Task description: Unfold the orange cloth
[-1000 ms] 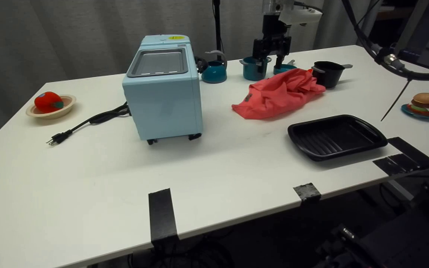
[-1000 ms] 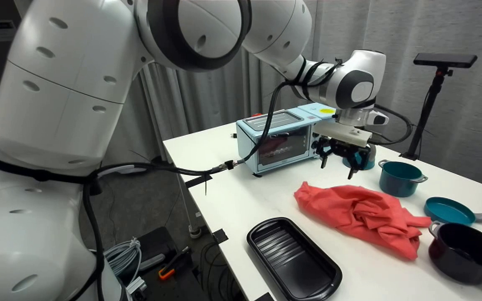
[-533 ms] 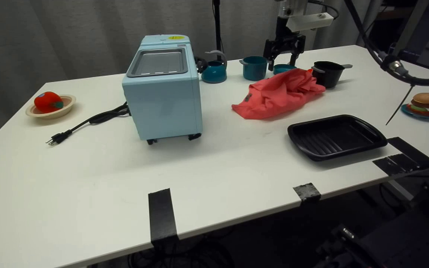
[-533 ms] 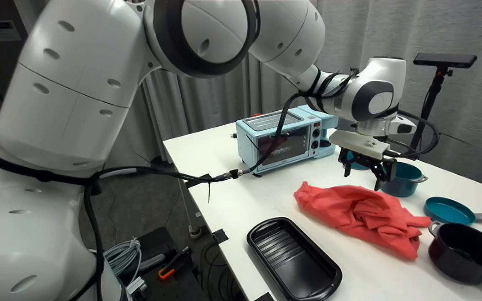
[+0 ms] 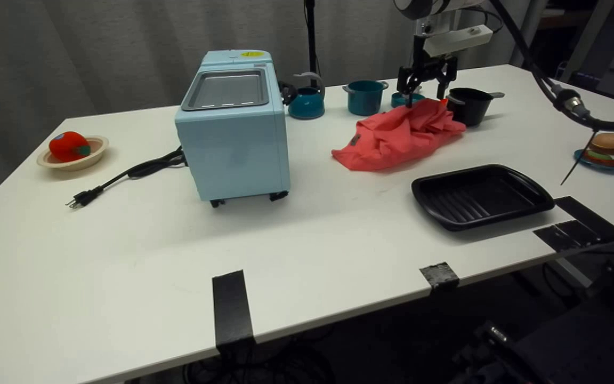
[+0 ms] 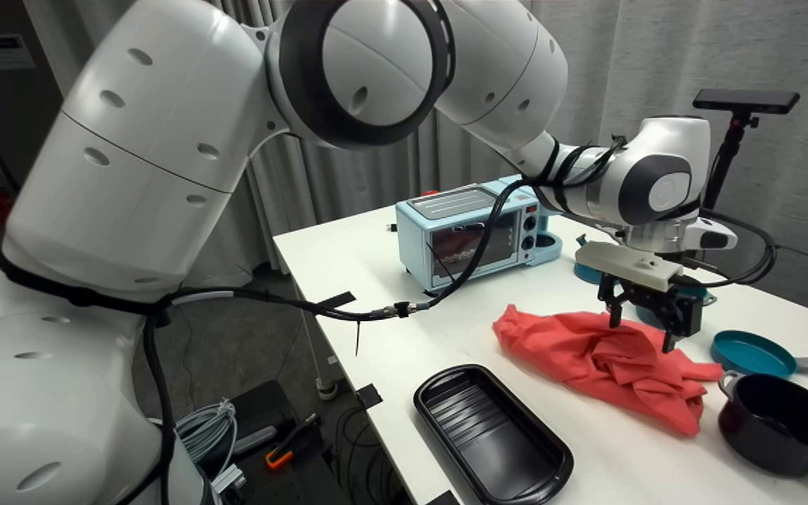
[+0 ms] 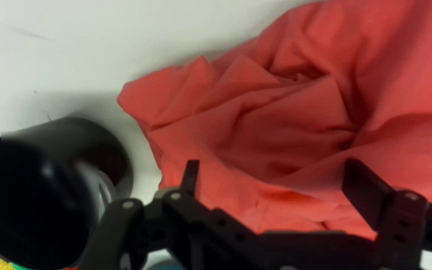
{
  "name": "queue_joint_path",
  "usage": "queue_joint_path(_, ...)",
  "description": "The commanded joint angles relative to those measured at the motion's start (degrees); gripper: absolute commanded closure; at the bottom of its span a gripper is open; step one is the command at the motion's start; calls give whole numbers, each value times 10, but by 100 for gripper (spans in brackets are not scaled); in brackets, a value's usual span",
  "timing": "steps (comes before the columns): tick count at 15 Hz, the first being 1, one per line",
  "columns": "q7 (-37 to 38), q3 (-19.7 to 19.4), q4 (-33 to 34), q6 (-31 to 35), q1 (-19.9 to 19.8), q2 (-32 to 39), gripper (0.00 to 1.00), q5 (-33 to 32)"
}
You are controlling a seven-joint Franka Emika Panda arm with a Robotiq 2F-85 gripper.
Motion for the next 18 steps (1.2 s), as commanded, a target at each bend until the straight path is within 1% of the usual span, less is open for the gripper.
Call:
queue_joint_path(1, 21, -3, 22, -38, -3, 18, 35, -16)
queue_joint_path(3, 23, -3, 29, -53, -3, 24, 51, -15)
queue_joint_path(6, 24, -1, 39, -69, -4, 30, 73, -13)
queue_joint_path(8, 21, 5, 34, -69, -4, 21, 89, -8)
queue_joint_path(9, 15, 11, 25, -63, -3, 10, 96, -4)
queue_joint_path(10, 9, 16, 16, -55, -2, 0, 100, -3)
queue_joint_path(15, -44, 68, -69, -11, 3, -76, 99, 14)
queue_joint_path(18, -81, 102, -81, -37, 1, -102, 99, 39)
